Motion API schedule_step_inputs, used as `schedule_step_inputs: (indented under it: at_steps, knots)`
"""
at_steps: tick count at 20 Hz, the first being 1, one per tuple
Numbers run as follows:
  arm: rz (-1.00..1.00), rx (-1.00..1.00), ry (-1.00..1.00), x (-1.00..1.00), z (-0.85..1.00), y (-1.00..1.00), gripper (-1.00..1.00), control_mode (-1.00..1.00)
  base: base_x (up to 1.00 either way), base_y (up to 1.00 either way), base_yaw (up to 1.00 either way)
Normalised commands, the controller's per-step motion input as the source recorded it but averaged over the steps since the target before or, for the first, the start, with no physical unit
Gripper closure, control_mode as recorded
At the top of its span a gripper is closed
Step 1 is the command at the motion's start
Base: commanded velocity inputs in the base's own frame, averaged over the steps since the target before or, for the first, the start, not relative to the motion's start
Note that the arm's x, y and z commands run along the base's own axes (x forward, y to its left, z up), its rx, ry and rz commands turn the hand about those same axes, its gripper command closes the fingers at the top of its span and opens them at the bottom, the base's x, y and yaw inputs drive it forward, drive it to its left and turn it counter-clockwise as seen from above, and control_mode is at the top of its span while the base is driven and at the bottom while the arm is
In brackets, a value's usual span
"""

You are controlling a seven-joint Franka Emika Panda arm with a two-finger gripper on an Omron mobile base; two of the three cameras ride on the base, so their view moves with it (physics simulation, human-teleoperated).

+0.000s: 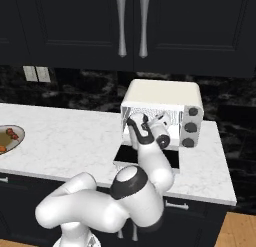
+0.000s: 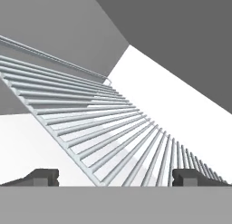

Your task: Pick up the kebab skewer and baguette bread, and place them inside the toaster oven. Close the toaster oven door and start by setting the timer.

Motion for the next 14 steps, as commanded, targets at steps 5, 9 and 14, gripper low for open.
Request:
schedule_step_inputs:
  at_steps: [5, 9, 14]
  knots:
    - [0.00, 0.00, 0.00, 0.22, -0.02, -0.02, -1.00, -1.00, 0.00, 0.00, 0.00]
    - [0.00, 0.00, 0.00, 0.00, 0.00, -0.01, 1.00, -1.00, 0.00, 0.00, 0.00]
    - [0.00, 0.00, 0.00, -0.15, 0.00, -0.06, 1.00, -1.00, 0.00, 0.00, 0.00]
